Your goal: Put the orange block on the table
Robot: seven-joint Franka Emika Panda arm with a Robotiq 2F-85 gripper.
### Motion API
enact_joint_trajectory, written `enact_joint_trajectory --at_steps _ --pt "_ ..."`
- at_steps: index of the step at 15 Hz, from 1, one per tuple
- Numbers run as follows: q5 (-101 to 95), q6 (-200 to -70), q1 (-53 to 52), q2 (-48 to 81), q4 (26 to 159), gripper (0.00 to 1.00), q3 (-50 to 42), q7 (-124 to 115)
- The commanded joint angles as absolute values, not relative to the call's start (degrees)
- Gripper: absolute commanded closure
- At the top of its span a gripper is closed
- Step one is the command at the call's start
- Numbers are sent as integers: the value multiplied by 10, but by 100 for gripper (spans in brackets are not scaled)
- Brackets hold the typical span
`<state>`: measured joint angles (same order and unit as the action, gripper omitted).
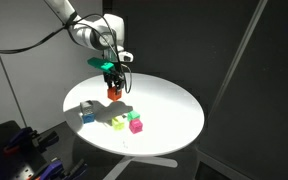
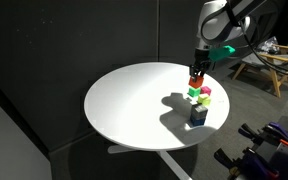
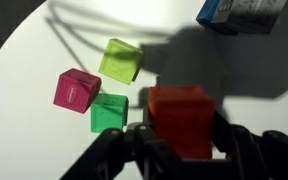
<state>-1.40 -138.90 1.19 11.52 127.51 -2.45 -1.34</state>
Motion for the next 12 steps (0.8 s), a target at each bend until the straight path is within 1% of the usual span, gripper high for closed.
enact_joint_trajectory --at_steps 1,10,11,12 --pt "-16 -1394 17 136 1258 69 -28 -16" --pt "-14 -1401 19 151 1266 69 -33 -11" --pt "-14 -1402 19 149 1268 67 -32 -10" --pt "-14 -1402 19 149 1269 20 -32 -10"
